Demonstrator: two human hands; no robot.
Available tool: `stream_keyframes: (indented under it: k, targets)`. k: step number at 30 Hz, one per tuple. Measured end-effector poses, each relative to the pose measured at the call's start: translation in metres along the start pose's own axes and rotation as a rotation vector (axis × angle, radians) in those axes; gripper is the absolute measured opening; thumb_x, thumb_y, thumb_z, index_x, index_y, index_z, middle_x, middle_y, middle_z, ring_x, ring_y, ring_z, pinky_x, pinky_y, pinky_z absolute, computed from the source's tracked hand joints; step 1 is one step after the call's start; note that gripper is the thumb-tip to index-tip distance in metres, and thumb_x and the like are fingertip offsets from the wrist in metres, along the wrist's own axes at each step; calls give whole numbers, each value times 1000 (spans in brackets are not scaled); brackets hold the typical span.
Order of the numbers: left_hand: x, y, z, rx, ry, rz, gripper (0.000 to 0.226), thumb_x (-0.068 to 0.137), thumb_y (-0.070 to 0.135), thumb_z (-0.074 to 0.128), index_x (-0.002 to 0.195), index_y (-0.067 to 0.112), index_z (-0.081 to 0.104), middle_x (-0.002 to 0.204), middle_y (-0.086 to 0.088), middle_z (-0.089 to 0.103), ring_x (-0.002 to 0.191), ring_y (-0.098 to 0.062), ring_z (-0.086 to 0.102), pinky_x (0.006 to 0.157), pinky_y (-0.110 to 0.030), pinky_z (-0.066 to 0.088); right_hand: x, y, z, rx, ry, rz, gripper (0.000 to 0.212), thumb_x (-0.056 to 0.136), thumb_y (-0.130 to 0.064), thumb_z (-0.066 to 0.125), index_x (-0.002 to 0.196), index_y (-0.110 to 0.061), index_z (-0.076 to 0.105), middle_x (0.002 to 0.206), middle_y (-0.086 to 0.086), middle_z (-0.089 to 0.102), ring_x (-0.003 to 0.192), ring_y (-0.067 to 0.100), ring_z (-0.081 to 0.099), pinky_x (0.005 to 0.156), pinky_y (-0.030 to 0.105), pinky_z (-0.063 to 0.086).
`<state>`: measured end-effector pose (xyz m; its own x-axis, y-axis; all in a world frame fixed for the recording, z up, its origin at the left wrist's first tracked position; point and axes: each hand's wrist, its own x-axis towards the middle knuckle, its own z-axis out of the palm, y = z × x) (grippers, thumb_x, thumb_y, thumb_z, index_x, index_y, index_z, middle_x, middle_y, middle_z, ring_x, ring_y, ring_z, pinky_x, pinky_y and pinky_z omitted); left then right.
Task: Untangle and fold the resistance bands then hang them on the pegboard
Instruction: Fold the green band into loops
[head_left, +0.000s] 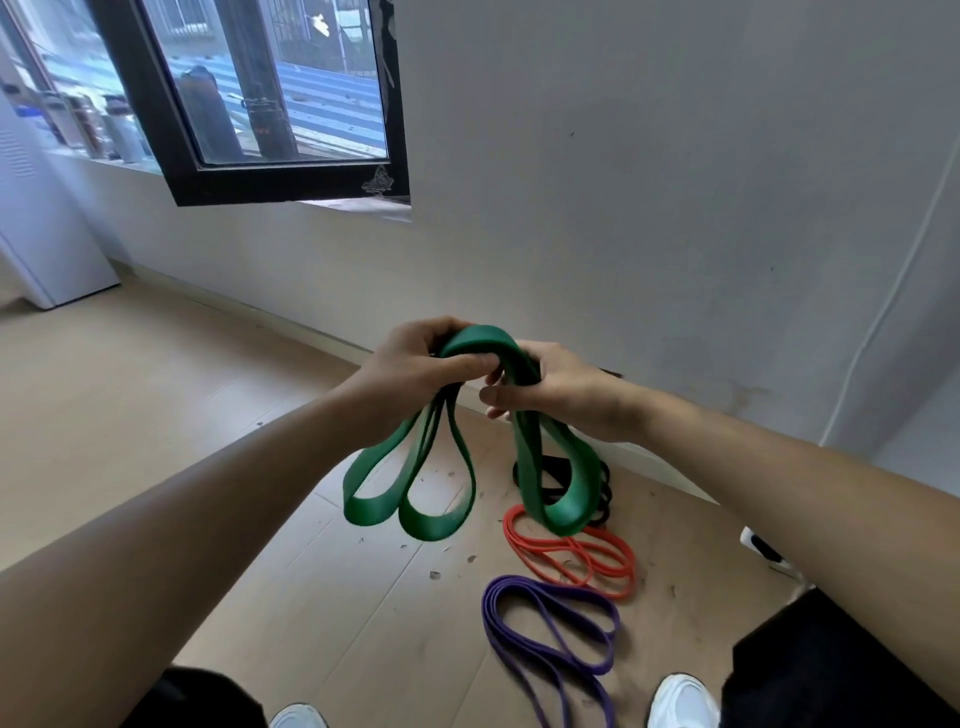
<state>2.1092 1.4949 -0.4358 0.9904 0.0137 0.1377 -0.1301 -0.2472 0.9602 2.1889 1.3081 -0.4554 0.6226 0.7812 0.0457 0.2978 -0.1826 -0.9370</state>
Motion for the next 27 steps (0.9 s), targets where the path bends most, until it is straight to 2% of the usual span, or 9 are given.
stream_keyframes:
  k: [3, 5, 9, 12, 15, 18, 22, 24, 27]
  targets:
    - [0, 5, -8, 12, -9, -39, 31, 85, 10, 76, 116, 11, 70, 95, -3, 73, 85, -14, 68, 80, -28, 56, 0, 0, -4, 8, 30, 19, 31, 91, -13, 74, 119, -5, 63, 99, 2, 65, 86, 15, 65, 80, 30, 55]
    - [-2, 5, -17, 173, -53, -14, 34, 82, 10, 79, 114, 15, 71, 96, -4, 73, 86, -15, 69, 79, -25, 58, -1, -2, -10, 33, 58, 9, 26, 89, -9, 75, 113, -8, 66, 88, -3, 64, 80, 11, 60, 76, 31, 50]
    - [-4, -1, -24, 446, -130, 33, 28, 79, 10, 83, 102, 20, 71, 87, -1, 70, 79, -19, 72, 75, -34, 63, -6, -16, -26, 114, 62, -24, 29, 85, 5, 73, 113, -2, 67, 82, -1, 66, 73, 9, 59, 68, 23, 48]
    - [-2, -4, -22, 523, -104, 72, 27, 78, 13, 83, 90, 30, 65, 83, -2, 67, 75, -18, 70, 76, -42, 63, -13, -29, -32, 119, 39, -43, 31, 87, 3, 70, 118, 1, 65, 87, 1, 67, 75, 9, 60, 72, 25, 49]
    - [1, -8, -27, 554, -92, 88, 26, 78, 22, 83, 92, 34, 65, 89, 0, 70, 86, -17, 71, 82, -46, 62, -16, -34, -39, 125, 120, -63, 27, 89, 0, 68, 116, 0, 67, 86, 0, 66, 73, 7, 60, 75, 28, 47]
    - [2, -8, -32, 535, -115, 17, 18, 85, 30, 77, 98, 33, 64, 94, -2, 71, 86, -19, 73, 82, -47, 62, -16, -31, -44, 184, 153, -34, 27, 91, -2, 66, 118, -2, 66, 87, 1, 63, 72, 9, 56, 76, 30, 47]
    - [-6, -5, -34, 407, -181, -128, 15, 93, 24, 68, 107, 20, 64, 99, -8, 73, 89, -23, 75, 78, -39, 63, -20, -19, -45, 246, 62, 87, 42, 90, -3, 67, 130, -2, 54, 95, 7, 59, 82, 17, 57, 82, 33, 52]
    - [-13, -5, -38, 329, -194, -157, 24, 92, 24, 67, 113, 14, 65, 100, -9, 75, 93, -23, 75, 83, -40, 61, -25, -12, -45, 252, 13, 141, 42, 92, -1, 66, 131, -2, 52, 100, 9, 64, 91, 21, 62, 92, 37, 54]
    - [-22, -6, -41, 287, -186, -150, 33, 87, 27, 70, 117, 13, 68, 102, -5, 78, 98, -18, 74, 94, -36, 55, -32, -2, -42, 245, -35, 185, 39, 91, 0, 64, 129, 1, 55, 107, 12, 72, 99, 24, 68, 94, 34, 58]
